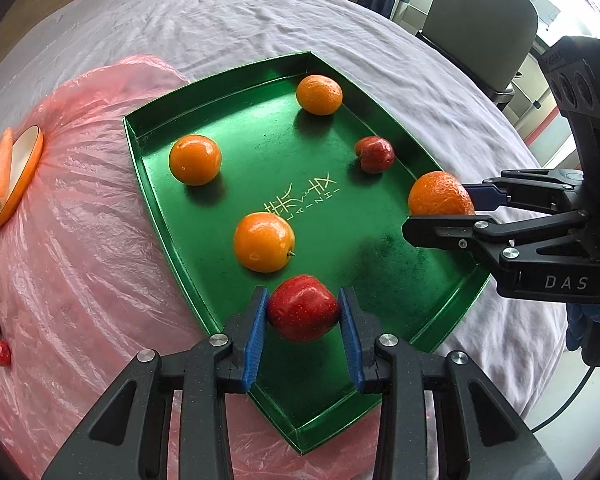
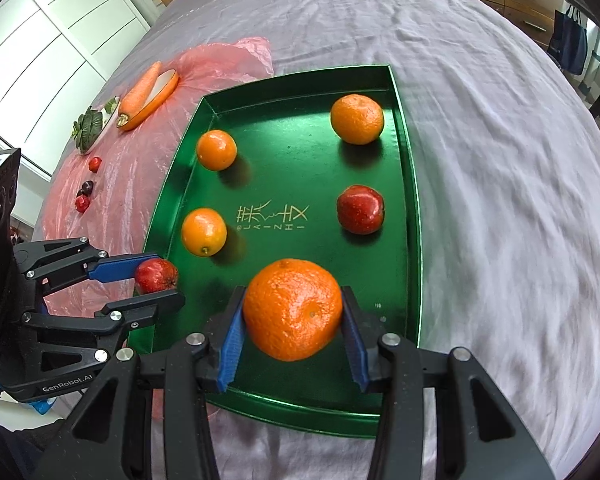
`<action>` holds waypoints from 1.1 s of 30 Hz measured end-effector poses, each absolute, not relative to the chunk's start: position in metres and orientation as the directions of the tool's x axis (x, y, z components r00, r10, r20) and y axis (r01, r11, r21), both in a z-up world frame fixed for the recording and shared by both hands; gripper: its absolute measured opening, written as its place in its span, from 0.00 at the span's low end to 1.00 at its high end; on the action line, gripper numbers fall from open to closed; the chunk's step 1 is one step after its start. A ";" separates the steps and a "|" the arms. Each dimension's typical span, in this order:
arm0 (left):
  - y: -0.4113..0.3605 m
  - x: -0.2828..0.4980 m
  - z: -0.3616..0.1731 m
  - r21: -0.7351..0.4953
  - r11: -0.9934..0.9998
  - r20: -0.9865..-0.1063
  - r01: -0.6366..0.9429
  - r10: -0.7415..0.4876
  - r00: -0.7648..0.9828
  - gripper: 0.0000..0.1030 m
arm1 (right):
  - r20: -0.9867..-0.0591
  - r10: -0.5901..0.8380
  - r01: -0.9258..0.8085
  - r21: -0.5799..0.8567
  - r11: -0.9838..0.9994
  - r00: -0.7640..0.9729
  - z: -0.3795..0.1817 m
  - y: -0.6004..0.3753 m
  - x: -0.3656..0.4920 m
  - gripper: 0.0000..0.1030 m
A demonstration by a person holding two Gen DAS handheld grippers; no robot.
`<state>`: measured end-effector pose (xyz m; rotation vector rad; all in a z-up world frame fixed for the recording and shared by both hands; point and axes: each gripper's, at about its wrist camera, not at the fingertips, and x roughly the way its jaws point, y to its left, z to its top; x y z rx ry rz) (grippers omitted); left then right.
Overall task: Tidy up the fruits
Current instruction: 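Carry the red tomato and orange over the green tray with both tools, then open the left tool to drop the tomato while the right tool releases the orange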
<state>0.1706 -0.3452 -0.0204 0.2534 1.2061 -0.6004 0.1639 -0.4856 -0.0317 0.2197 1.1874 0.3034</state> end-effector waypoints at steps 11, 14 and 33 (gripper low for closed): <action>-0.345 0.176 -0.030 -0.128 0.828 -0.930 0.546 -0.291 0.223 0.30 | -0.892 0.301 -0.120 0.277 0.953 0.337 -0.043 -0.485 0.174 0.68; -0.345 0.176 -0.031 -0.128 0.829 -0.930 0.544 -0.290 0.224 0.30 | -0.895 0.296 -0.120 0.271 0.955 0.334 -0.046 -0.485 0.176 0.68; -0.349 0.176 -0.036 -0.112 0.838 -0.934 0.534 -0.271 0.230 0.30 | -0.910 0.250 -0.103 0.229 0.968 0.330 -0.057 -0.486 0.176 0.69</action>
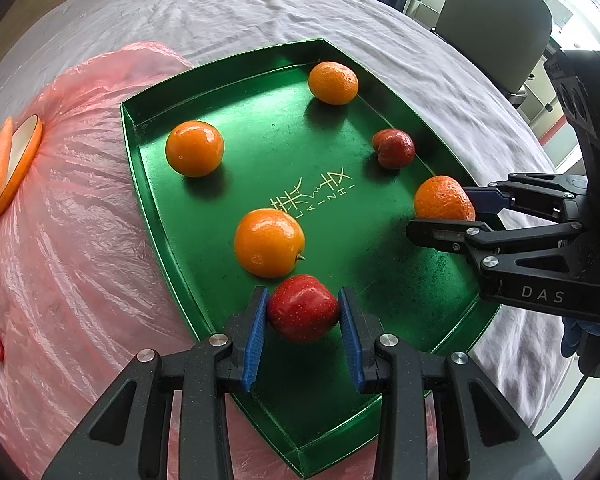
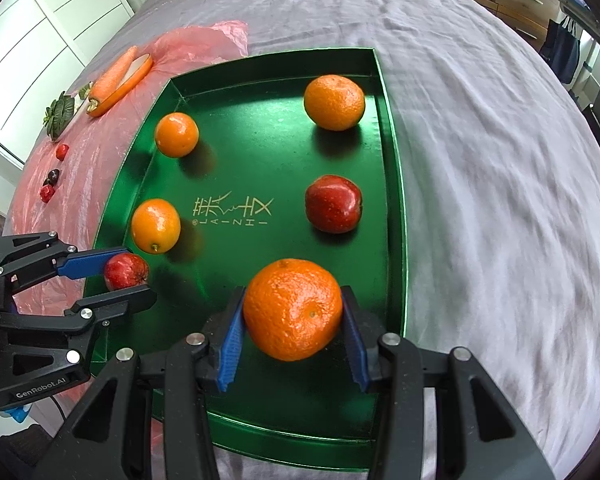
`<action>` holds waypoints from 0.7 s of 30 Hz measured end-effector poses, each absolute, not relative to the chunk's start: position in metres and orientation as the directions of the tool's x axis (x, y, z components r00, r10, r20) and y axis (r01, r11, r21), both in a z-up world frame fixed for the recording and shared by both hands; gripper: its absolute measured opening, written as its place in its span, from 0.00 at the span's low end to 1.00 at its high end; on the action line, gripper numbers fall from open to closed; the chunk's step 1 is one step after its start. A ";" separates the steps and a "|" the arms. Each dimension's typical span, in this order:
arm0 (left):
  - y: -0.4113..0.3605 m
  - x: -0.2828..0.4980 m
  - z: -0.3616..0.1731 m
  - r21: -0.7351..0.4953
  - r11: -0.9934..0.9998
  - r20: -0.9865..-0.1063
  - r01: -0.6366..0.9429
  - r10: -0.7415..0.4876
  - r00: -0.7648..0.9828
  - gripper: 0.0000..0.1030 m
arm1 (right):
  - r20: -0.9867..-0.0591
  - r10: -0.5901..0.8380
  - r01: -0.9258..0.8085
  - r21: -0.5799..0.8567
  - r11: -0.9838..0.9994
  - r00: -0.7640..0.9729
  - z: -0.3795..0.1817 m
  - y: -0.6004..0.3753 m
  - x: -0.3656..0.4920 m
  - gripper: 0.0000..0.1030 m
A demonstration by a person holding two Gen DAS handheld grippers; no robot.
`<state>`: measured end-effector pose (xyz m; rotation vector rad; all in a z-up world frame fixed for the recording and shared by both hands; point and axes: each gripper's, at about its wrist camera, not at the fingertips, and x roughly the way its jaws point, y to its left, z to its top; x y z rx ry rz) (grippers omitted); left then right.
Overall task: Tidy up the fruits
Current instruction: 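Open the left tool to drop the tomato while the right tool releases the orange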
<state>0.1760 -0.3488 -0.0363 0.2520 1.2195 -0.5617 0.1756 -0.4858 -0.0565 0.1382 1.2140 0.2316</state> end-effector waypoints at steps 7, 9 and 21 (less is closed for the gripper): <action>-0.350 0.174 -0.039 -0.108 0.839 -0.938 0.533 -0.263 0.225 0.30 | -0.916 0.229 -0.096 0.209 0.973 0.328 -0.061 -0.485 0.172 0.69; -0.350 0.173 -0.040 -0.102 0.839 -0.939 0.534 -0.258 0.227 0.30 | -0.919 0.220 -0.095 0.200 0.975 0.327 -0.062 -0.484 0.172 0.69; -0.349 0.170 -0.047 -0.092 0.850 -0.947 0.519 -0.236 0.218 0.30 | -0.921 0.186 -0.087 0.166 0.982 0.343 -0.060 -0.484 0.169 0.81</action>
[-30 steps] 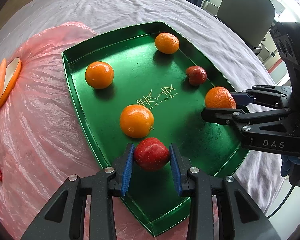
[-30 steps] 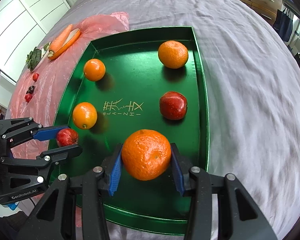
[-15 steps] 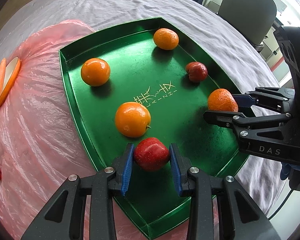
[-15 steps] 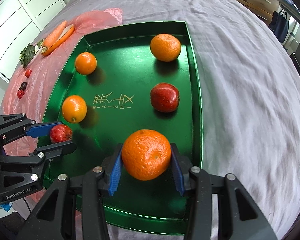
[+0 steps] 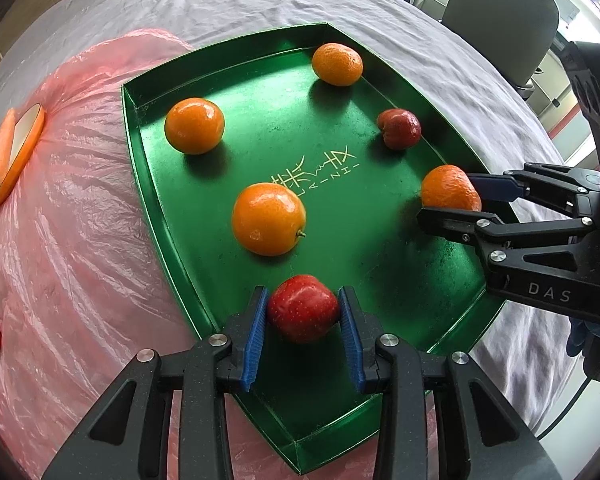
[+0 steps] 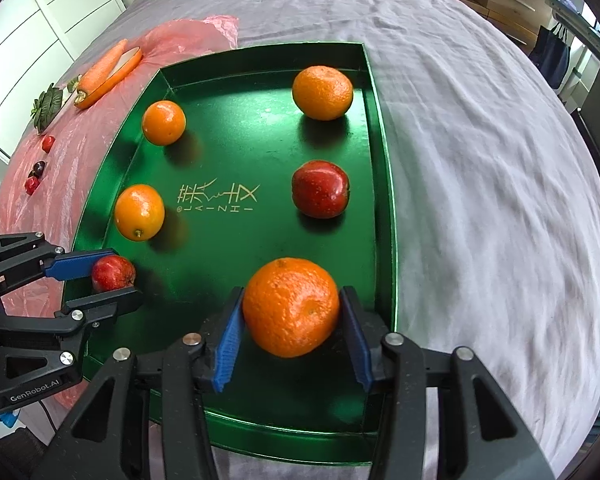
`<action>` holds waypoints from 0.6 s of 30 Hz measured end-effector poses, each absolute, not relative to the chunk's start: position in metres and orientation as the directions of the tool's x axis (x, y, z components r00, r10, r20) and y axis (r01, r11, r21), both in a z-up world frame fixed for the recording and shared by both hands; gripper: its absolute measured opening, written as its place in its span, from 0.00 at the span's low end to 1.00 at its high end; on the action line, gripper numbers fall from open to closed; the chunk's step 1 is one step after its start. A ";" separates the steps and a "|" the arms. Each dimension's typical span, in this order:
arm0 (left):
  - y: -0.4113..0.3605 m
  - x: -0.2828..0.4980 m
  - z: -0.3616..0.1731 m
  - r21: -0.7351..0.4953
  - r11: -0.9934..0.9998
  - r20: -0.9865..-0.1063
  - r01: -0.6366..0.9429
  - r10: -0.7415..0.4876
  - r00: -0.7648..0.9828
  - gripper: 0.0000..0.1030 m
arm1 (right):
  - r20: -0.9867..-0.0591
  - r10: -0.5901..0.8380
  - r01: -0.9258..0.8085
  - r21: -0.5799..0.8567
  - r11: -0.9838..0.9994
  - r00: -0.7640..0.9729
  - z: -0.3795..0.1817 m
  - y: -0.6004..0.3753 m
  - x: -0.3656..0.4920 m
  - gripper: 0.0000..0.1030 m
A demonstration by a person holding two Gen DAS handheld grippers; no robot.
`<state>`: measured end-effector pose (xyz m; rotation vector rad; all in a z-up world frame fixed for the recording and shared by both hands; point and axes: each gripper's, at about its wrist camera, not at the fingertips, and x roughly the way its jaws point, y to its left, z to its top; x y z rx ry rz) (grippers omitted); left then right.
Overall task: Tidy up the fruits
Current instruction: 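Open the left tool to drop the tomato while the right tool releases the orange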
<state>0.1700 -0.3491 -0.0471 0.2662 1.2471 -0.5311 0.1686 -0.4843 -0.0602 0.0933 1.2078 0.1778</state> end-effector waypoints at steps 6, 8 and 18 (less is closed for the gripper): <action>-0.350 0.169 -0.046 -0.083 0.851 -0.948 0.518 -0.228 0.224 0.38 | -0.916 0.181 -0.092 0.158 0.983 0.359 -0.054 -0.483 0.165 0.87; -0.349 0.167 -0.046 -0.081 0.852 -0.948 0.518 -0.226 0.223 0.38 | -0.915 0.181 -0.092 0.158 0.983 0.361 -0.052 -0.482 0.164 0.87; -0.340 0.158 -0.036 -0.080 0.850 -0.943 0.520 -0.234 0.238 0.41 | -0.910 0.172 -0.098 0.146 0.984 0.378 -0.039 -0.480 0.158 0.95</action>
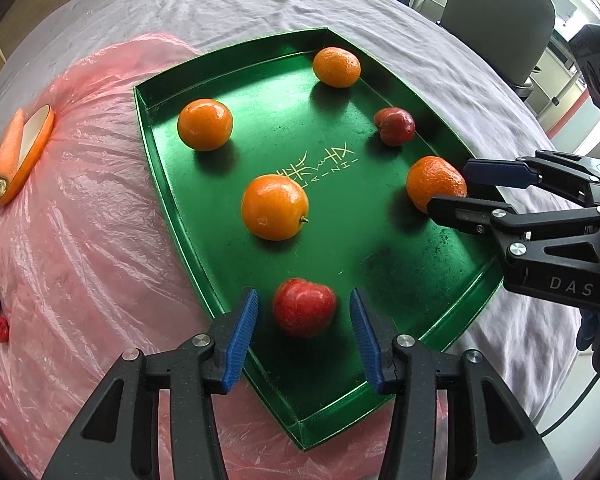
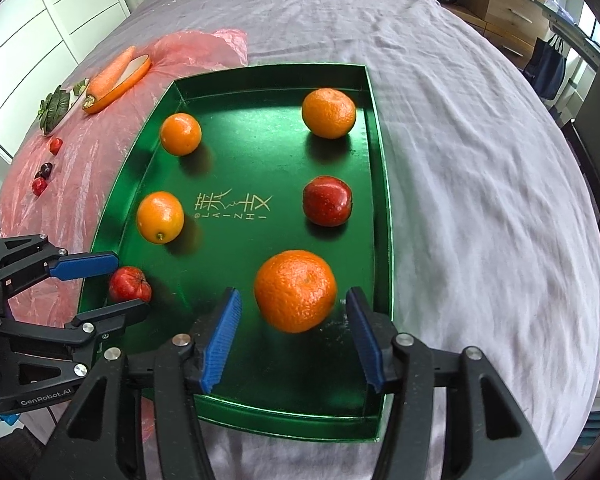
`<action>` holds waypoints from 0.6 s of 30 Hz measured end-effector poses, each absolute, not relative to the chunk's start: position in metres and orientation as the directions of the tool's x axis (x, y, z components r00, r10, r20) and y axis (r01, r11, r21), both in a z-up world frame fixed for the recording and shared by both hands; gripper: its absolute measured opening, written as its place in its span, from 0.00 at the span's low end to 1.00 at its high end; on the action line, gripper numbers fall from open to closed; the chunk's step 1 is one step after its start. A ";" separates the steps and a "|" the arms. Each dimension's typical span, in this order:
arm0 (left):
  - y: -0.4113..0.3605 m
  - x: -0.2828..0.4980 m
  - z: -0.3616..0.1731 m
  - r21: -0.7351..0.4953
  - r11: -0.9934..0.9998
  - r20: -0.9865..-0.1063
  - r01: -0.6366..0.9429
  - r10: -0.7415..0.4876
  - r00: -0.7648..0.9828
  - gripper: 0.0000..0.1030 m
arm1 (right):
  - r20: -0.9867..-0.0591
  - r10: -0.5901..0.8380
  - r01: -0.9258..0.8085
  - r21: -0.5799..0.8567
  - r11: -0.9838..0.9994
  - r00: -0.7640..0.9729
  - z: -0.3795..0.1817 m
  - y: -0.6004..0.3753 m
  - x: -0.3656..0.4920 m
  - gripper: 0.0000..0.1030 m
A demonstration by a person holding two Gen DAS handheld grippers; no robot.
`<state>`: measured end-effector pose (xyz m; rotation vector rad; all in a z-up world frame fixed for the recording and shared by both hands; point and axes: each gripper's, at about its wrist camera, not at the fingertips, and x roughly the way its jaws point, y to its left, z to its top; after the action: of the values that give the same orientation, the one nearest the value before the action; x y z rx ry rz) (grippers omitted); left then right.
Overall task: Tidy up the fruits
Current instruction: 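Open the left tool to drop the tomato while the right tool releases the orange, then withdraw both open tools from the tray back over the remaining fruit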
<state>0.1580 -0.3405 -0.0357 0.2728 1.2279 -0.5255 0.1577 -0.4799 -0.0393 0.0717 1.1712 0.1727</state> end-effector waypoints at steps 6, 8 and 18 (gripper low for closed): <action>-0.336 0.155 -0.026 -0.085 0.851 -0.937 0.518 -0.245 0.250 0.45 | -0.907 0.164 -0.087 0.141 0.986 0.388 -0.030 -0.481 0.148 0.99; -0.336 0.154 -0.024 -0.087 0.848 -0.935 0.523 -0.251 0.251 0.45 | -0.907 0.157 -0.078 0.137 0.987 0.391 -0.028 -0.482 0.145 1.00; -0.336 0.140 -0.002 -0.102 0.830 -0.919 0.549 -0.289 0.267 0.45 | -0.910 0.149 -0.037 0.146 0.989 0.387 -0.016 -0.486 0.125 1.00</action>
<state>0.1396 -0.3358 -0.0019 0.2573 1.1724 -0.5738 0.1247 -0.4861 -0.0162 0.1080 1.1677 0.1188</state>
